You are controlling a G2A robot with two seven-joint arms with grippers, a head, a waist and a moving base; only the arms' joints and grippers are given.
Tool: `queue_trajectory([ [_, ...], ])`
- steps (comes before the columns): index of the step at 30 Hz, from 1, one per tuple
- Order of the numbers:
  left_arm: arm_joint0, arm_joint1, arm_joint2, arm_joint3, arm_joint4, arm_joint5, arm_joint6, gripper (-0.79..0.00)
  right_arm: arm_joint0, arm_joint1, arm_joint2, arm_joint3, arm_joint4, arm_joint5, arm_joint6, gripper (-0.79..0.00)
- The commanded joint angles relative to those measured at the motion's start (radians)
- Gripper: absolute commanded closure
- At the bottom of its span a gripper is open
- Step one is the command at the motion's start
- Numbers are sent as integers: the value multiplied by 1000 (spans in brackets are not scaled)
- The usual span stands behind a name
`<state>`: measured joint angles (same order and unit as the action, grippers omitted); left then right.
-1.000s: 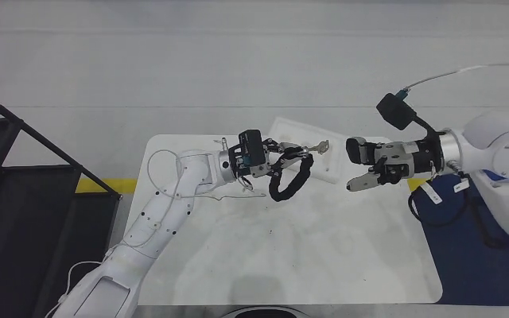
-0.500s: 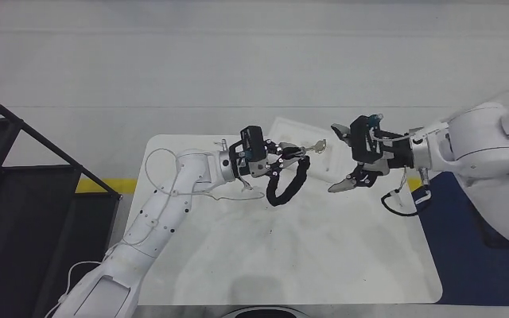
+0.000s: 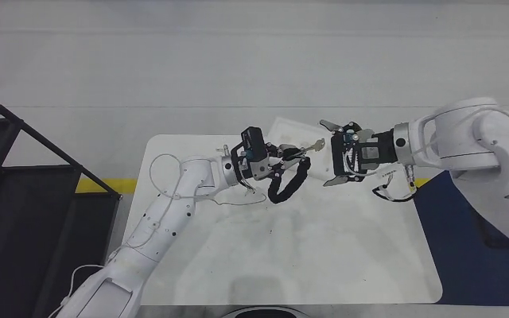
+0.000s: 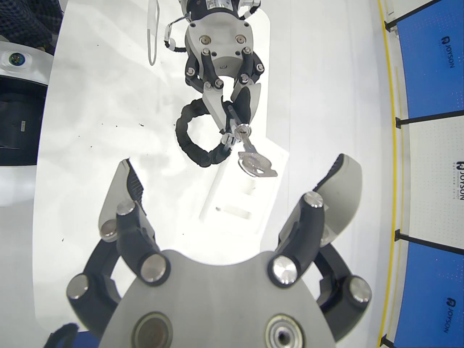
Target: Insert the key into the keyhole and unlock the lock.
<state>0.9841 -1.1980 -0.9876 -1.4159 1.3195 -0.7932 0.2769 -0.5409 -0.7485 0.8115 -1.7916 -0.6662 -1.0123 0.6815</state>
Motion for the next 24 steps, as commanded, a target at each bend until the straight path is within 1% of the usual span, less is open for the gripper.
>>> queue_trajectory([
  [1,0,-3,4,6,-9,17,7,0,-1,-1,-10,4,-2,0,-15,-785],
  [8,-9,-16,31,21,-27,50,27,0,4,-1,-36,14,-13,0,-53,-785],
  [24,-42,-31,56,44,3,61,60,0,50,3,-118,50,6,0,-70,-785],
])
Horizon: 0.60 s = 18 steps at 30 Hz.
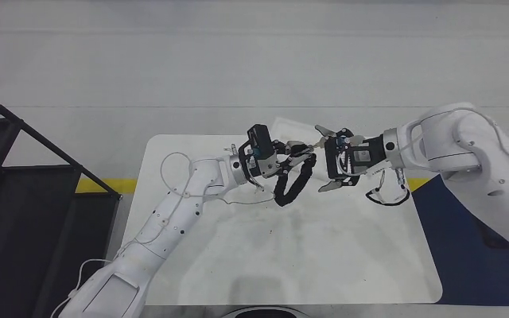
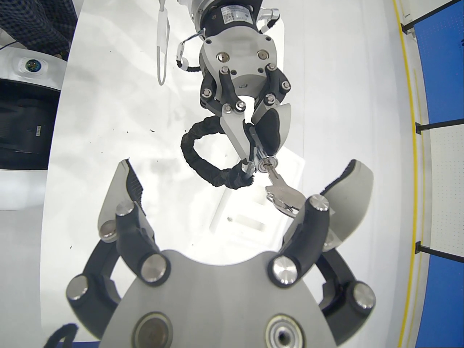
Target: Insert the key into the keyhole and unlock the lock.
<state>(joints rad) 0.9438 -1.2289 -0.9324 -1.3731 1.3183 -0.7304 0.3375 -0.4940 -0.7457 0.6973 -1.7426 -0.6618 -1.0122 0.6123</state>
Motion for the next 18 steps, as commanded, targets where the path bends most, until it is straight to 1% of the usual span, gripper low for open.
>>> queue_trajectory([
  [1,-2,0,0,2,7,-4,1,0,7,1,-7,5,4,0,-3,-785],
  [5,0,3,-12,8,18,-14,-1,0,19,7,5,38,6,0,-40,-785],
  [8,3,9,-27,2,23,-47,-14,0,19,14,14,49,-4,0,-66,-785],
  [13,5,23,-55,-17,17,-155,-63,0,32,28,4,29,-55,0,-99,-785],
  [14,6,26,-59,-19,17,-175,-82,0,39,31,1,18,-80,0,-106,-656],
  [15,8,28,-65,-22,6,-190,-93,0,45,33,-4,8,-105,0,-116,-551],
  [17,13,31,-73,-29,-12,-203,-115,0,54,36,-18,-4,-144,0,-144,-431],
  [18,15,32,-76,-34,-20,-207,-126,0,57,38,-29,-8,-157,0,-158,-413],
])
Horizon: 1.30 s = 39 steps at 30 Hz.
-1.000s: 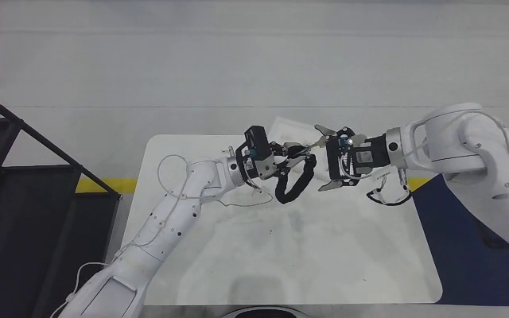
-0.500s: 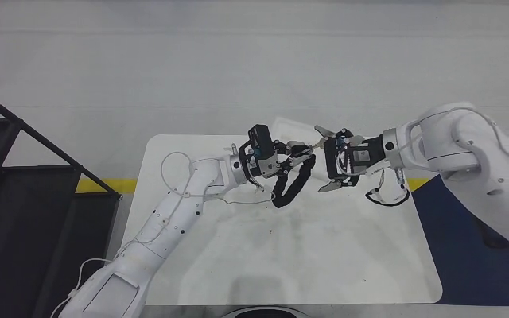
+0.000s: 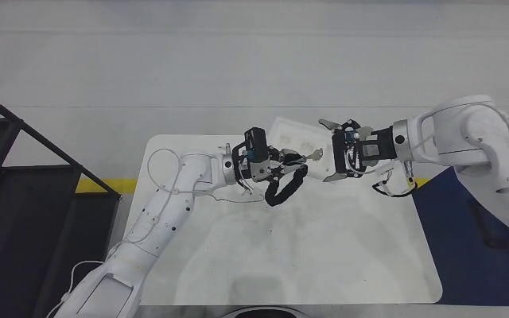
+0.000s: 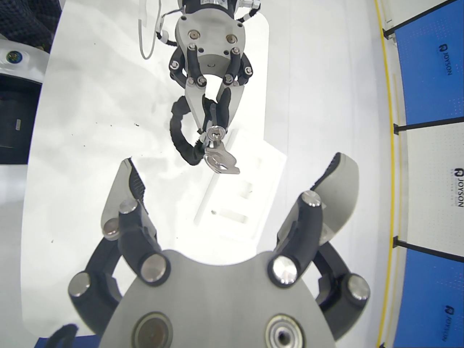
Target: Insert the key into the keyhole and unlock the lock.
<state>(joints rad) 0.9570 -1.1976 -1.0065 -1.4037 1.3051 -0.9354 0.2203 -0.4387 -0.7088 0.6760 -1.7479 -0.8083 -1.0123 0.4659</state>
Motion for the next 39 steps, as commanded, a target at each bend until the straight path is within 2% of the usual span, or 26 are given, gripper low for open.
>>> queue_trajectory([
  [1,4,2,-4,-8,-14,-5,-18,0,6,3,-21,-5,-25,0,-23,-428],
  [2,6,2,-6,-12,-21,-6,-25,0,12,4,-33,-7,-39,0,-34,-434],
  [4,11,3,-9,-18,-34,-4,-37,0,24,7,-56,-9,-62,0,-60,-391],
  [8,16,4,-9,-29,-51,-3,-53,0,58,13,-94,-14,-132,0,-95,-357],
  [12,17,4,-11,-34,-59,-3,-61,0,86,19,-119,-6,-185,0,-139,-259],
  [15,18,5,-11,-37,-63,-1,-66,0,99,23,-134,2,-208,0,-173,-225],
  [17,19,5,-11,-39,-65,1,-67,0,107,26,-144,6,-216,0,-195,-200],
  [20,21,5,-11,-42,-68,6,-68,0,121,29,-162,7,-230,0,-222,-117],
  [25,24,4,-7,-44,-70,16,-67,0,143,34,-190,26,-220,0,-245,-99],
  [28,23,2,0,-43,-72,22,-64,0,152,34,-205,42,-188,0,-245,-43],
  [32,20,0,7,-40,-73,25,-61,0,159,33,-229,55,-131,0,-221,-62],
  [35,18,-1,9,-37,-72,27,-57,0,169,33,-244,55,-95,0,-192,-246],
  [36,17,-1,9,-37,-72,27,-56,0,172,33,-247,53,-88,0,-186,-286],
  [39,16,-1,10,-35,-70,28,-54,0,180,33,-255,53,-69,0,-177,-326],
])
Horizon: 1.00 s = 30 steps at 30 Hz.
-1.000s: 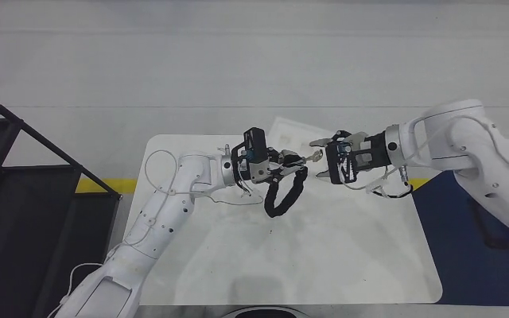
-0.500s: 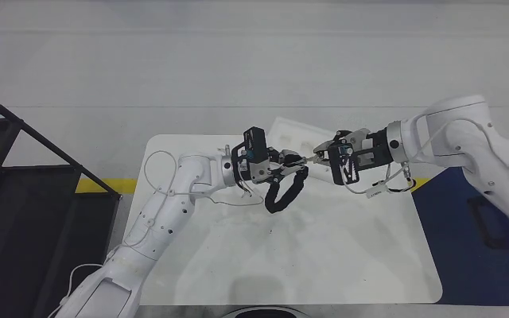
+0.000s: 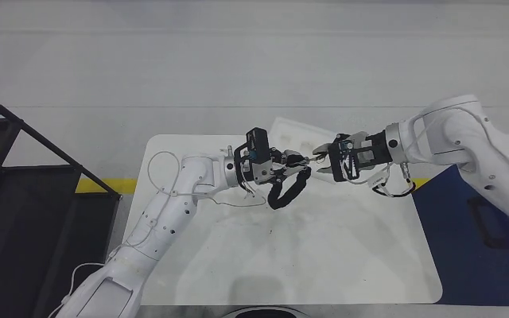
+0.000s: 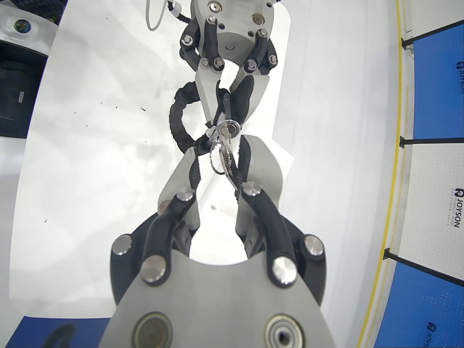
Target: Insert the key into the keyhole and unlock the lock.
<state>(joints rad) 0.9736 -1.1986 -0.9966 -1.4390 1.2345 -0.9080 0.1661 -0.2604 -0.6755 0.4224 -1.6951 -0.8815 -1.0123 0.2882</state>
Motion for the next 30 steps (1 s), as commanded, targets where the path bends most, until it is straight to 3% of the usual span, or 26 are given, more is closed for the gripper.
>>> queue_trajectory([
  [1,0,0,0,0,1,2,0,0,4,1,-1,1,12,0,-1,-311],
  [6,0,0,0,0,2,5,0,0,7,0,5,19,50,0,-11,-240],
  [14,6,1,-2,1,7,8,7,0,-2,-7,11,40,131,0,22,0],
  [21,9,1,-3,-5,11,9,13,0,-35,-13,8,68,323,71,98,0],
  [30,18,4,-9,-12,17,6,12,0,-76,-6,11,43,610,219,293,0],
])
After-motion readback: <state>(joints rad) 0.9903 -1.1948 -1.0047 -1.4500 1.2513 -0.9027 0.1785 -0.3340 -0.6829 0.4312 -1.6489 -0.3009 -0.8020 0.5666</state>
